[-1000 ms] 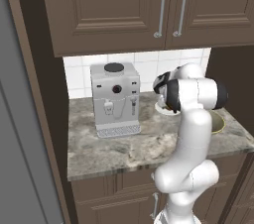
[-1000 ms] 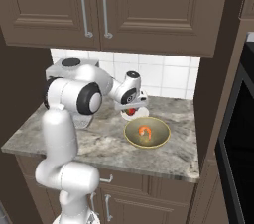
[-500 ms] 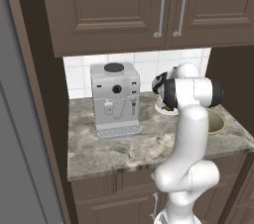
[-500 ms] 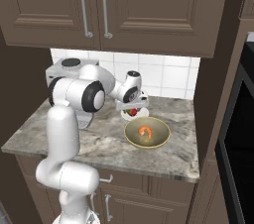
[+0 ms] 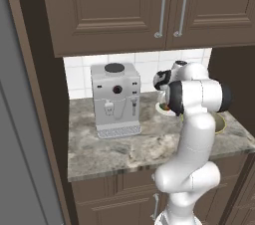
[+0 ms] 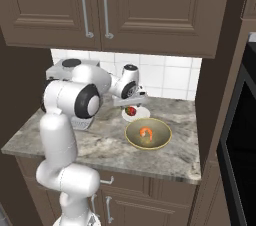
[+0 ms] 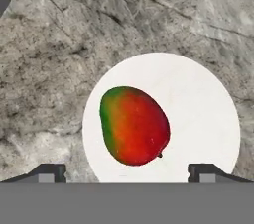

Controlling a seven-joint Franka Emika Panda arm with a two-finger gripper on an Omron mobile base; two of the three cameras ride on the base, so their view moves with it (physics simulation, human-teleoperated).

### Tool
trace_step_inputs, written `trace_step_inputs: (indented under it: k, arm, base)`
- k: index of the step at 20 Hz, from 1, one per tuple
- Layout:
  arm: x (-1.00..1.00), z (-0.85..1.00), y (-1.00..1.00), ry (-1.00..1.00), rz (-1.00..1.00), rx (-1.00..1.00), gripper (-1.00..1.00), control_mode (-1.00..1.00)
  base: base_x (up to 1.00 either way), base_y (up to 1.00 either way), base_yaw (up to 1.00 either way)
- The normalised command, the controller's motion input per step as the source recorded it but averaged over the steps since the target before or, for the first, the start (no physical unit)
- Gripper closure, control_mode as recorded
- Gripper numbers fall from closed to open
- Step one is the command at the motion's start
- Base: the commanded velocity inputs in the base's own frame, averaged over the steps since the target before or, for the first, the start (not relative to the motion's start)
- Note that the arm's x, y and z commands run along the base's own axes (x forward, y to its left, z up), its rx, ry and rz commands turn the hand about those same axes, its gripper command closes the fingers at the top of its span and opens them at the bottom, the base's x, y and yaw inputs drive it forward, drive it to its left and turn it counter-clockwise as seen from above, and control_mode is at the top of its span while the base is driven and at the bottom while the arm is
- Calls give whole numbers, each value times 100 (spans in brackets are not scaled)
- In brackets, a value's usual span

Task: Remove the mango from the bowl and place it on the small plate. Then place the bowl with only the shrimp in the microwave, close the door, and press the start button to microwave the shrimp.

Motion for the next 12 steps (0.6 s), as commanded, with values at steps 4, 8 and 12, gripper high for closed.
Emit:
trace_step_inputs:
  k: [4, 8, 12]
  arm:
    - [-84, 69, 28, -21, 0, -2, -100, -100]
    - [-99, 33, 12, -14, -9, 0, -100, -100]
    - [-89, 7, 9, -4, -17, 0, -100, -100]
  base:
    - [0, 0, 0]
    - [0, 0, 0]
    - [0, 0, 0]
